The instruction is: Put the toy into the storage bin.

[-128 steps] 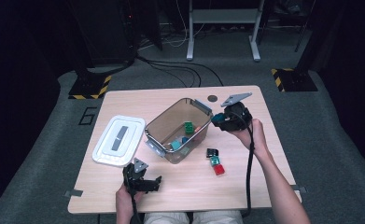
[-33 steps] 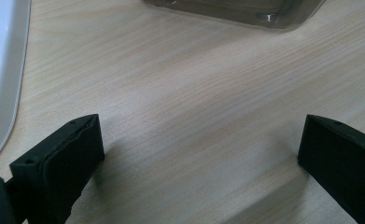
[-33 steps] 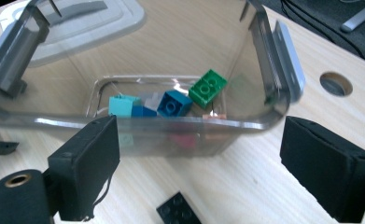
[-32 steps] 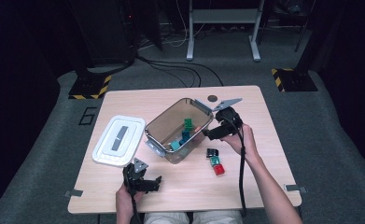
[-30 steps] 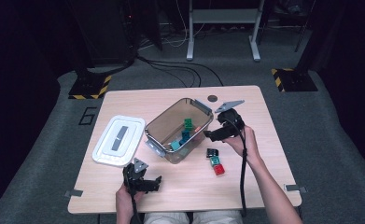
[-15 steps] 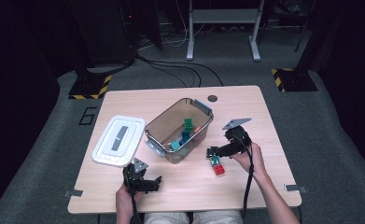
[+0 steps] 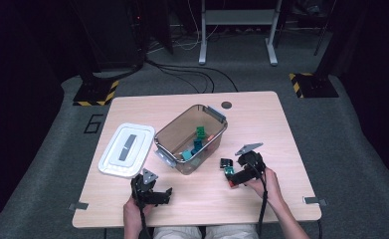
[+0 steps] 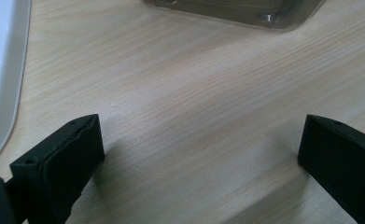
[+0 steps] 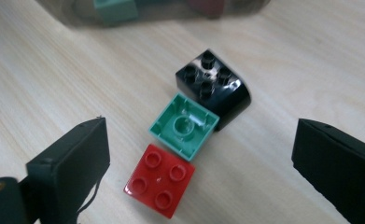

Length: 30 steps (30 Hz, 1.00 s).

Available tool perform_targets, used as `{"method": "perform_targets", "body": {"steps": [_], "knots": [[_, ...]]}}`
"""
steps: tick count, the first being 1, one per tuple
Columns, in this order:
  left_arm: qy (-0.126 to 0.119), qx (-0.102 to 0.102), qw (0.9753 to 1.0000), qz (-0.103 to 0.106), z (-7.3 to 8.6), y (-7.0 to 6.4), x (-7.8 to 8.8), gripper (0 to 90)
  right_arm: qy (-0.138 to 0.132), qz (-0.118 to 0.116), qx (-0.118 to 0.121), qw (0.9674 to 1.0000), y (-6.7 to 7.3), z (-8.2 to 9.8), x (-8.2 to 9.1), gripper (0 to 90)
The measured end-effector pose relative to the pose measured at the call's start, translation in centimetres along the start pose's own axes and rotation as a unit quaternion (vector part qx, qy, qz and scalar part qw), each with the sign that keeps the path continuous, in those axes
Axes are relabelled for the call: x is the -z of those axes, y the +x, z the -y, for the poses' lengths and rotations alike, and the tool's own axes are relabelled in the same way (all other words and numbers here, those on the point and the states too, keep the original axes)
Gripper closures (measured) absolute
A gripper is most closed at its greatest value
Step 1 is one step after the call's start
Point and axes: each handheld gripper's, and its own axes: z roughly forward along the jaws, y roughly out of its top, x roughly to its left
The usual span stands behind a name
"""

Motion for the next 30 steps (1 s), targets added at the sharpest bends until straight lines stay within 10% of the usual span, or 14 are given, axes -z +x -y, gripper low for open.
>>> {"method": "perform_targets", "body": {"steps": [10,30], "knots": [[0.0,0.0,1.0,0.0,0.0,0.0,0.0,0.0,0.022,0.006,0.006,0.9997,1.2,1.5,-1.4,2.9],[0.0,0.0,1.0,0.0,0.0,0.0,0.0,0.1,0.037,0.029,0.006,0.9989,0.0,2.4,-0.3,58.1]]}}
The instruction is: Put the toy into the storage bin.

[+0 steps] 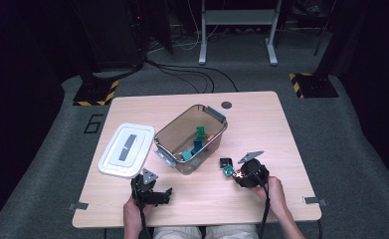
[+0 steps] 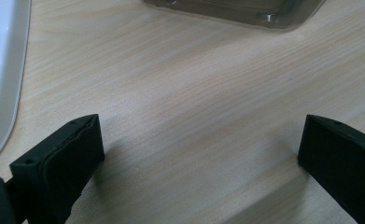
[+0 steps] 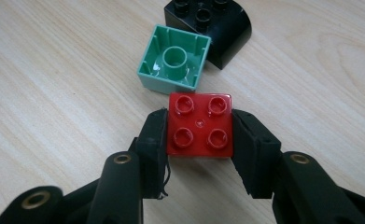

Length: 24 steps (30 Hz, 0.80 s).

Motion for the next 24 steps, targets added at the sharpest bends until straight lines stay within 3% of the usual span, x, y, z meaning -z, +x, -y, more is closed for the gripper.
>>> {"method": "perform_targets", "body": {"steps": [13,24], "knots": [[0.0,0.001,1.0,0.0,0.0,0.0,0.0,0.0,-0.021,0.001,-0.006,0.9998,-0.8,-0.6,1.2,58.5],[0.0,0.001,1.0,0.0,0.0,0.0,0.0,0.1,-0.037,0.002,0.003,0.9993,-0.9,-2.1,2.7,58.5]]}}
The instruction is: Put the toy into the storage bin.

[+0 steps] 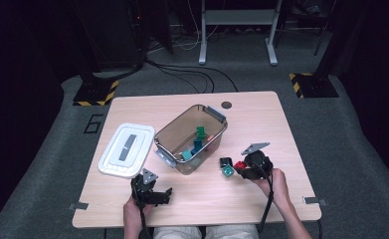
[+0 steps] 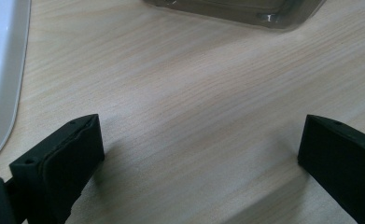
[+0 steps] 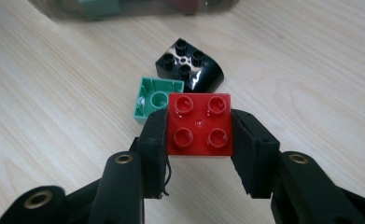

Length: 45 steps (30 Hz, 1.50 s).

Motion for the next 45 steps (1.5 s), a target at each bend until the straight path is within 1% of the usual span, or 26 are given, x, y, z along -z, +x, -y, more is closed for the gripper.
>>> {"method": "perform_targets", "body": {"steps": [18,27,29,35,37,41,45], "knots": [[0.0,0.0,1.0,0.0,0.0,0.0,0.0,0.0,-0.02,-0.001,0.021,0.9996,0.1,-3.0,1.4,58.5],[0.0,0.0,1.0,0.0,0.0,0.0,0.0,0.1,-0.032,-0.005,0.025,0.9992,-0.2,-4.8,2.4,58.6],[0.0,0.0,1.0,0.0,0.0,0.0,0.0,0.1,-0.037,-0.004,0.03,0.9988,-0.3,-5.1,2.6,58.6],[0.0,0.0,1.0,0.0,0.0,0.0,0.0,0.0,-0.043,-0.005,0.031,0.9986,-0.4,-6.3,3.2,58.6],[0.0,0.0,1.0,0.0,0.0,0.0,0.0,0.1,-0.047,-0.005,0.037,0.9982,-0.5,-6.7,3.4,58.6],[0.0,0.0,1.0,0.0,0.0,0.0,0.0,0.0,-0.054,-0.005,0.036,0.9979,-0.6,-7.6,4.0,58.6],[0.0,0.0,1.0,0.0,0.0,0.0,0.0,0.1,-0.06,-0.004,0.043,0.9973,-0.7,-8.5,4.4,58.7]]}}
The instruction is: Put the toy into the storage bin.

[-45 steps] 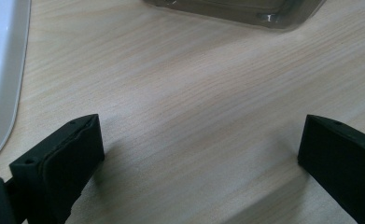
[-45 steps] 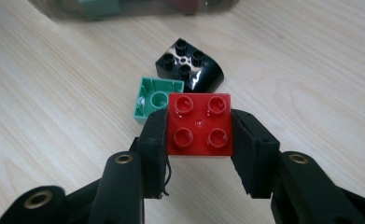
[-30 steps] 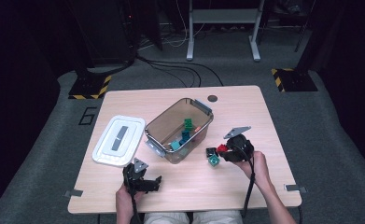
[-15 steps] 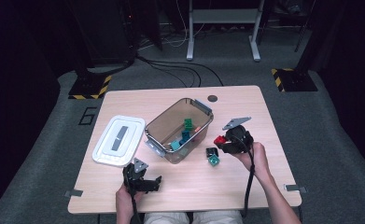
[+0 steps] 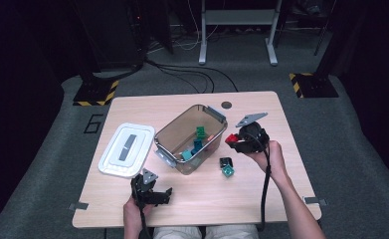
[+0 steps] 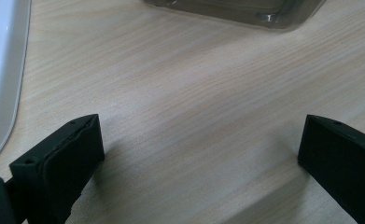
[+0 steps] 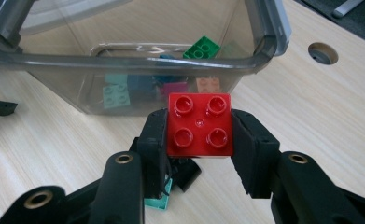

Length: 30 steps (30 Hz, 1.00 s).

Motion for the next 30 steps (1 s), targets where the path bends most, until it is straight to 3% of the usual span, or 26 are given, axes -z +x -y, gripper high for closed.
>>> {"method": "perform_targets", "body": {"steps": [11,30], "knots": [[0.0,0.0,1.0,0.0,0.0,0.0,0.0,0.0,-0.005,0.003,0.009,0.9999,-0.2,-2.2,0.1,58.7],[0.0,0.0,1.0,0.0,0.0,0.0,0.0,0.0,-0.006,0.002,0.016,0.9998,-0.6,-5.2,-1.6,58.6]]}}
